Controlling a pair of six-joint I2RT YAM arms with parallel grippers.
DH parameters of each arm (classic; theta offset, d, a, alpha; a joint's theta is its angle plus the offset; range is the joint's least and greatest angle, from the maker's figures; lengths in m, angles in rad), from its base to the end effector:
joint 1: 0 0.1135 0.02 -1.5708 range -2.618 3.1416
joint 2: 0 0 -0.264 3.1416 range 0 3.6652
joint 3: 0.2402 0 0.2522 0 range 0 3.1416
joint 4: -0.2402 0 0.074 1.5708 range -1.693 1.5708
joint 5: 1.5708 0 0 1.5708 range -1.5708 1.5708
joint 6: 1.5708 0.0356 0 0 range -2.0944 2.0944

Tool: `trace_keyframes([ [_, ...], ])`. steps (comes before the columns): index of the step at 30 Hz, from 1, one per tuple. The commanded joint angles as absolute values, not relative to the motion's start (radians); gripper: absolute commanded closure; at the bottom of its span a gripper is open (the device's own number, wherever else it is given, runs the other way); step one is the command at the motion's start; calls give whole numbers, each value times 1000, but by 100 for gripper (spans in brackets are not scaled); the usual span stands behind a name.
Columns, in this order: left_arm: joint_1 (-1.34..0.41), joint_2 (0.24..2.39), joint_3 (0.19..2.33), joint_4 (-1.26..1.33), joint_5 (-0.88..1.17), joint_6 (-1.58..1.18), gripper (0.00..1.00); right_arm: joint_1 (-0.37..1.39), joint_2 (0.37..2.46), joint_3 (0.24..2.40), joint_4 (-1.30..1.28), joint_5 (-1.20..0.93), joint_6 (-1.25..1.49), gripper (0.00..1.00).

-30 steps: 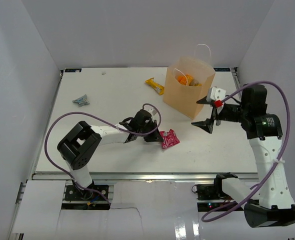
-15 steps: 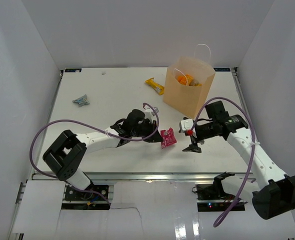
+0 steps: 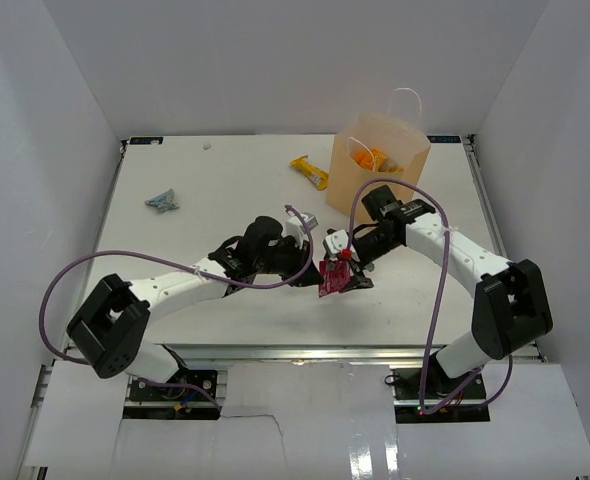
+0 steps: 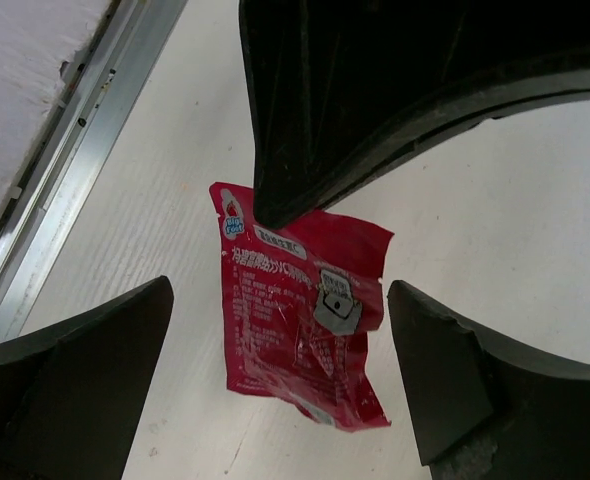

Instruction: Place the snacks into the paper bag

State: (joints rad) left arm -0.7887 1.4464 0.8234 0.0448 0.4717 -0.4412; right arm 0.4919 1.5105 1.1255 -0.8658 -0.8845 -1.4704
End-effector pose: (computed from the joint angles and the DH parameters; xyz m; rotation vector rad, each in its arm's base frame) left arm 0.2068 -0.2311 0.2235 0.6974 2.2294 -1.1784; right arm 0.2373 0.1584 0.2490 -2.0431 1.1519 0.8001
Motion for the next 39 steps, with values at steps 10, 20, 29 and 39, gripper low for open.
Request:
trace_keyframes([
  [10, -793, 1348, 827, 34, 505, -430, 100, 549, 1554, 1150, -802, -856, -1394, 42],
  [20, -792, 1309, 865, 8, 410, -449, 69, 546, 1454, 1144, -839, -830, -1379, 92],
  [29, -740, 1043, 893, -103, -43, -541, 2, 410, 1257, 1305, -725, -874, -931, 92],
  [39, -223, 1097, 900, -385, 106, -785, 2, 276, 1276, 1646, -134, -240, -48, 92],
])
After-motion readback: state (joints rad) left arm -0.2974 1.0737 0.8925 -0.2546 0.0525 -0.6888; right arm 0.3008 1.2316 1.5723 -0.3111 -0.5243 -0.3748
